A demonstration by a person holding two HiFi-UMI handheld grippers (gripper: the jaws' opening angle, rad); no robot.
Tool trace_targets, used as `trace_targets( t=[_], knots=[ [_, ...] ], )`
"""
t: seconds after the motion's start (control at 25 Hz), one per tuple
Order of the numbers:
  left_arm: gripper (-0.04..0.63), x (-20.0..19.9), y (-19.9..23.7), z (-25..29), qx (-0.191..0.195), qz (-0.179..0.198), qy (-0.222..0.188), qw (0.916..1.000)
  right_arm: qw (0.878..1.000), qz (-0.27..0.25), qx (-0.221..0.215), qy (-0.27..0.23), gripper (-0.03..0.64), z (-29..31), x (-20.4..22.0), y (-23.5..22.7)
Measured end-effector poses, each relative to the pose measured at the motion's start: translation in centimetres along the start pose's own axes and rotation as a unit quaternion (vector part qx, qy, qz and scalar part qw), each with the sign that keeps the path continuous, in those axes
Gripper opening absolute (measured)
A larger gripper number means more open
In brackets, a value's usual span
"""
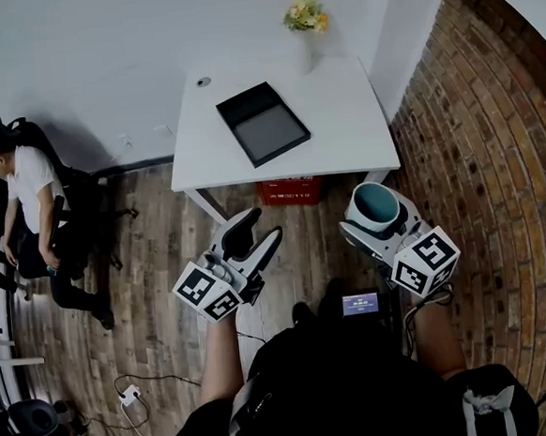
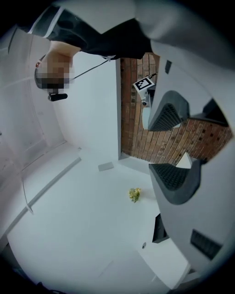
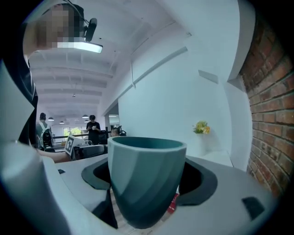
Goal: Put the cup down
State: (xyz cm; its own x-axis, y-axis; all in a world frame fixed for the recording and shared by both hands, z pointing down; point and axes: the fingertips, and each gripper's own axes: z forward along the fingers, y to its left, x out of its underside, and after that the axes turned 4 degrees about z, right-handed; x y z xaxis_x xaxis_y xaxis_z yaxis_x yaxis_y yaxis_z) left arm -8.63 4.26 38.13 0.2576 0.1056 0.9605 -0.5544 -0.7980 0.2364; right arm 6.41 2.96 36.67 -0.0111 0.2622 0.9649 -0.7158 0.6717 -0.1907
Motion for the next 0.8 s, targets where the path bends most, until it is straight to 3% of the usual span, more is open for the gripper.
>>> trace_targets(
  t=[0.32,0.68,0.8],
  knots=[
    [0.227,0.3,6.2,1.7,-0.026,0.003,0.012,0.9996,1.000,0.013,-0.027,0.005,0.391,6.9,-0.5,-3.5],
    [0.227,-3.1,16.0,6.7,-0.068,0.043,0.015,0.9966,0.997,0.014,-0.072,-0.005,0.392,16.9,-3.8,-9.9],
    [0.227,-3.7,18.6,9.3,-0.079,0.069,0.033,0.9939,0.997,0.016,-0.080,-0.004,0.391,19.7,-5.2,-12.8]
  ],
)
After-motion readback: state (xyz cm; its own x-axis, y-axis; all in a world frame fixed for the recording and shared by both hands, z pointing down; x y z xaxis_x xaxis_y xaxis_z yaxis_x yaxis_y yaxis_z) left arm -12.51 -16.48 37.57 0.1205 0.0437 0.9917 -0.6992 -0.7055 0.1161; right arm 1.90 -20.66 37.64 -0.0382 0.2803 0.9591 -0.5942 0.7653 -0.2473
